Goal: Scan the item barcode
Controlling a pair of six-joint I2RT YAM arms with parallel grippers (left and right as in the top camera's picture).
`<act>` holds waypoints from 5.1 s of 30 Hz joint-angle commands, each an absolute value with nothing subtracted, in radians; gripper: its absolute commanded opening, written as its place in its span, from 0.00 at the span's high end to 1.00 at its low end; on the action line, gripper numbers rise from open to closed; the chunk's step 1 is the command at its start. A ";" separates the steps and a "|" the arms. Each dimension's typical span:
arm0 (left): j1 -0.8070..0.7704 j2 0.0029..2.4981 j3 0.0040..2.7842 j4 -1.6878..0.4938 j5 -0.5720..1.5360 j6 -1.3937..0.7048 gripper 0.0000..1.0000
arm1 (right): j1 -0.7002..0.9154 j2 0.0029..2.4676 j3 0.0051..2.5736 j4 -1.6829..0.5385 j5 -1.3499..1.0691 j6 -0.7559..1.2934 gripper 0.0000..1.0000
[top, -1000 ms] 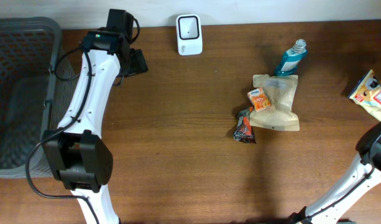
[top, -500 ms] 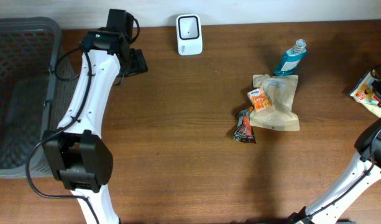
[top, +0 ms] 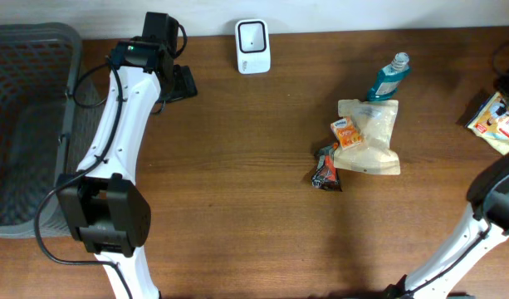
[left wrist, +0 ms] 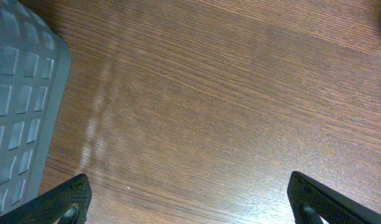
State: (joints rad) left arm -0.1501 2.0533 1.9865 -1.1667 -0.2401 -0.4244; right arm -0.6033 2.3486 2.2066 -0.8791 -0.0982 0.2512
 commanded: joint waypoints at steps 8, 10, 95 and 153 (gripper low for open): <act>-0.154 2.069 1.981 -1.168 -0.244 -0.437 0.01 | -0.545 2.482 2.209 -1.000 0.130 0.303 0.96; -0.154 2.069 1.981 -1.168 -0.244 -0.437 0.01 | -0.548 2.482 2.209 -1.046 0.147 0.315 0.96; -0.155 2.069 1.981 -1.168 -0.244 -0.437 0.01 | -0.146 2.329 2.438 -1.200 -0.055 -0.202 0.37; -0.156 2.069 1.981 -1.169 -0.244 -0.437 0.01 | 0.262 2.329 2.440 -1.446 -0.286 -0.709 0.77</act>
State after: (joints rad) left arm -0.1501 2.0533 1.9865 -1.1667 -0.2401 -0.4244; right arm 0.2256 2.3478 2.4454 -1.3964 -0.2554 -0.5793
